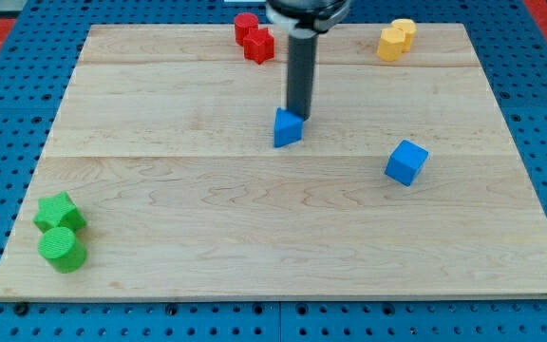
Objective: Push the blue blocks to the bottom center of the board
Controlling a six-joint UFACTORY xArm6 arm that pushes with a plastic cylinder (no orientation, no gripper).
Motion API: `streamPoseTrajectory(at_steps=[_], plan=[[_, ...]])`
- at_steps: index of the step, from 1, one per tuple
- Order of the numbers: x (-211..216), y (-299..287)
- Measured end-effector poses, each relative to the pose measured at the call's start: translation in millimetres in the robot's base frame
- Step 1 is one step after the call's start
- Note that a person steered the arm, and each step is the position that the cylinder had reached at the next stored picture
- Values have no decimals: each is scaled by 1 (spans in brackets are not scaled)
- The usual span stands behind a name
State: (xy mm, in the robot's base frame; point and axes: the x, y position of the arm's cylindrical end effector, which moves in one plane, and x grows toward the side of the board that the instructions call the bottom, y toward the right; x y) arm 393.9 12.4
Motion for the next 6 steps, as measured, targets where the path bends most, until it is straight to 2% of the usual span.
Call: streamPoseTrajectory(at_steps=[1,2,3,4,6], plan=[[36,-19],[7,-30],[43,-42],[106,-16],[166,2]])
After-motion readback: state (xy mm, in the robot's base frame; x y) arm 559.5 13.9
